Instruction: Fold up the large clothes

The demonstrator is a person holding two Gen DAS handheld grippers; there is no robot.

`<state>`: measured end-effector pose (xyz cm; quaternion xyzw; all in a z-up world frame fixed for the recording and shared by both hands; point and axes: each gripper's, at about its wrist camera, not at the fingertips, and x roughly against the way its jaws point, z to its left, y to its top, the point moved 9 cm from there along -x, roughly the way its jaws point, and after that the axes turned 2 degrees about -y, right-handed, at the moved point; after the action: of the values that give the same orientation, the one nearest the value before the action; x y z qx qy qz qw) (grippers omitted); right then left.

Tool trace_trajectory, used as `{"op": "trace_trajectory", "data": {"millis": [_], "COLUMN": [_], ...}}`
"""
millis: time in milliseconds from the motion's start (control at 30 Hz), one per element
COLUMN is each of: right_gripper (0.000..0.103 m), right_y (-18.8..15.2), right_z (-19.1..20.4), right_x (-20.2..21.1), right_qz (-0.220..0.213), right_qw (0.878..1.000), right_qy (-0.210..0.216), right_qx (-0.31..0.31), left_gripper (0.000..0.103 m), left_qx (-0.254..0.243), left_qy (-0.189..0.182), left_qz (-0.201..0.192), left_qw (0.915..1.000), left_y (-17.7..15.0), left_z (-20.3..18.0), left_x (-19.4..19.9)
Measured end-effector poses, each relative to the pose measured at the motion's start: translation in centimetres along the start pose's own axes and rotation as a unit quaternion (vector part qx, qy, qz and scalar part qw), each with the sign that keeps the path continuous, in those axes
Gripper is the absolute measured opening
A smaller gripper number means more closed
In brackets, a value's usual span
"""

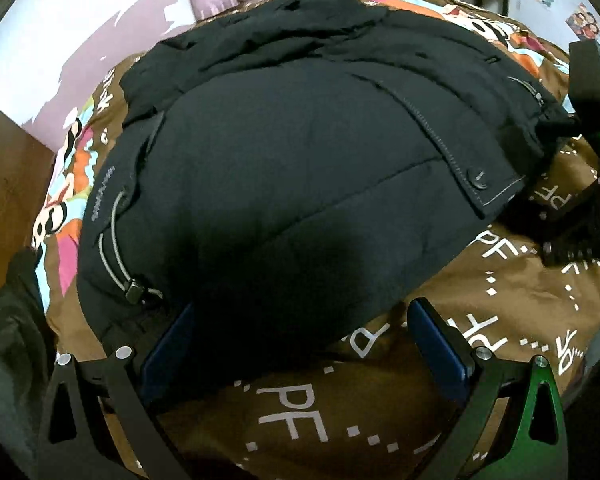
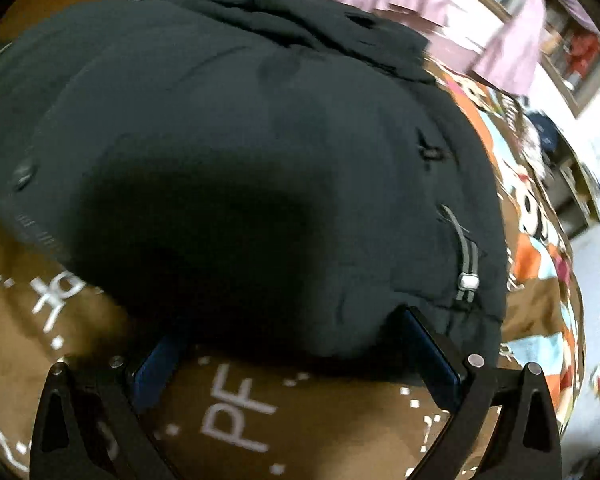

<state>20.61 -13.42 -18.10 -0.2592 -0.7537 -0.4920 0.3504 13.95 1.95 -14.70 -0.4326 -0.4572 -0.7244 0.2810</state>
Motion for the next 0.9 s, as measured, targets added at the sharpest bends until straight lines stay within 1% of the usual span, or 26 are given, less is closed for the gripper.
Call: {"op": "trace_trajectory", "data": {"millis": [200,333,433,467,500,567,633,700,733,767,800,900], "right_gripper": [0.103,0.103,0.102,0.098,0.092,0.086,0.082,0.071,0.068,0.06,0.05,0.039], "right_y": [1.2,2.6,3.1,3.2,3.3,3.9,4.3,4.5,4.7,5.0,5.5,7.2], "right_z": [-2.0,-2.7,-2.6,-2.6,-2.6,-2.5,-2.5,-2.2,-2.1,-2.0,-2.0,-2.4], "right_x": [2.0,3.6,4.2,4.4,4.7,5.5,6.0,6.7,6.9,7.4,7.8,8.9], "right_qz": [-0.052,-0.099,-0.114,-0.118,-0.126,-0.148,-0.162,-0.178,-0.186,-0.197,-0.208,-0.233], "right_qw": [0.998,0.992,0.99,0.988,0.987,0.982,0.98,0.978,0.976,0.973,0.97,0.957], "right_qy": [-0.001,0.017,0.034,0.043,0.053,0.068,0.067,0.073,0.076,0.081,0.095,0.138], "right_qx": [-0.045,-0.072,-0.082,-0.085,-0.088,-0.093,-0.09,-0.087,-0.085,-0.084,-0.085,-0.101], "left_gripper": [0.101,0.101,0.101,0.101,0.101,0.101,0.101,0.101,0.101,0.101,0.101,0.101], "left_qx": [-0.006,-0.008,-0.015,-0.018,-0.023,-0.035,-0.046,-0.058,-0.063,-0.068,-0.073,-0.081], "left_qy": [0.014,0.024,0.043,0.049,0.057,0.071,0.085,0.096,0.1,0.104,0.109,0.115], "left_qz": [0.001,-0.007,-0.016,-0.02,-0.025,-0.035,-0.044,-0.053,-0.055,-0.057,-0.059,-0.067], "left_qw": [0.9999,0.9997,0.9988,0.9984,0.9978,0.9963,0.9943,0.9923,0.9915,0.9906,0.9896,0.9877], "left_y": [-0.2,-0.3,-0.3,-0.3,-0.2,0.0,0.0,0.1,0.1,0.1,0.1,0.1], "left_z": [-0.3,-0.4,-0.5,-0.6,-0.6,-0.7,-0.9,-1.1,-1.2,-1.2,-1.3,-1.3], "left_x": [-0.2,-0.2,-0.1,0.0,0.1,0.2,0.4,0.5,0.6,0.5,0.5,0.6]}}
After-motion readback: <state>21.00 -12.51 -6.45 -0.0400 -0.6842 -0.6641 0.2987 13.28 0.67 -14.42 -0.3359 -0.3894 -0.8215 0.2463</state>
